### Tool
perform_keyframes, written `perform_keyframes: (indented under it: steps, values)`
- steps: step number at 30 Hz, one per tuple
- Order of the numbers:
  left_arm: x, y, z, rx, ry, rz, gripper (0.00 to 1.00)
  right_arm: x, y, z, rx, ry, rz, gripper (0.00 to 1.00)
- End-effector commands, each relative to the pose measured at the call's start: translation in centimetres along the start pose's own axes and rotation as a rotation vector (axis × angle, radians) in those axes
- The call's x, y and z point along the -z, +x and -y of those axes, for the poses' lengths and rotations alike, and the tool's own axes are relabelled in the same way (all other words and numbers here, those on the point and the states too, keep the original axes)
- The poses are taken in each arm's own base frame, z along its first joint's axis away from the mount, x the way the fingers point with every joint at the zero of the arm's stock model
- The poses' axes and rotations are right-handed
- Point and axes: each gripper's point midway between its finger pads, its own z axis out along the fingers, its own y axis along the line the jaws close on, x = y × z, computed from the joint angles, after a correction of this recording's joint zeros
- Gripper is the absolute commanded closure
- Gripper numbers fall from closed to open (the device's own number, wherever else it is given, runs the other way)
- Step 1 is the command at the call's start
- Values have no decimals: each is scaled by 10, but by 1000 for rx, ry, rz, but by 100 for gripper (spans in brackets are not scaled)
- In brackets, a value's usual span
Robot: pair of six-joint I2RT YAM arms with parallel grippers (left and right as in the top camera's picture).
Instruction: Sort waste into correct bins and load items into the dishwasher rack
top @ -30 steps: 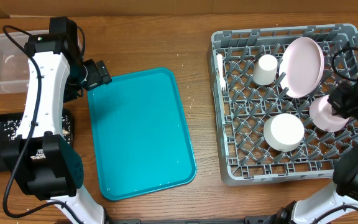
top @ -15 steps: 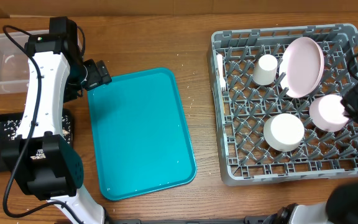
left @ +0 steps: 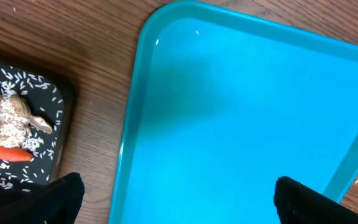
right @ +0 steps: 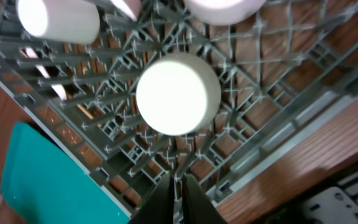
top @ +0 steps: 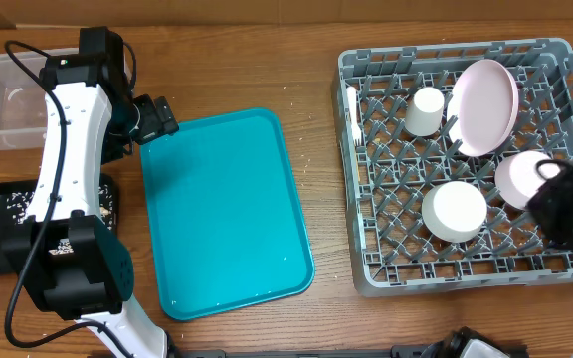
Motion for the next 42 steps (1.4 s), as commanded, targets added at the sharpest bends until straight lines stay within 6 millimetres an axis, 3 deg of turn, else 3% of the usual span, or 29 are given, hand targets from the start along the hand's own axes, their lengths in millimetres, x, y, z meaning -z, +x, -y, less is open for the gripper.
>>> perform_keyframes:
  steps: [1, 3, 4, 5, 10, 18, 24, 29, 33, 35, 42]
  values:
    - [12, -5, 2, 11, 8, 38, 0, -26, 35, -7, 44, -81, -74, 90]
    - [12, -5, 2, 11, 8, 38, 0, -37, 45, -10, 49, -113, -104, 84]
    - [12, -5, 2, 11, 8, 38, 0, -41, 49, -13, 39, -134, -122, 53]
    - [12, -5, 2, 11, 8, 38, 0, -44, 50, -16, 19, -154, -135, 0]
    - [12, -5, 2, 11, 8, 38, 0, -52, 41, -23, -95, -180, -139, 0]
    - [12, -5, 2, 11, 8, 38, 0, -60, 37, -22, -116, -165, -167, 0]
    - [12, -5, 2, 11, 8, 38, 0, -64, 39, -10, -100, -95, -157, 0]
    - [12, -5, 2, 11, 8, 38, 0, -86, 44, -6, -52, -81, -166, 0]
    - [12, -5, 2, 11, 8, 38, 0, -112, 41, -21, 25, -174, -107, 0]
    - [12, -5, 2, 11, 8, 38, 0, -126, 44, -44, 124, -324, -28, 0]
    - [12, -5, 2, 11, 8, 38, 0, -125, 64, -87, 402, -613, 227, 0]
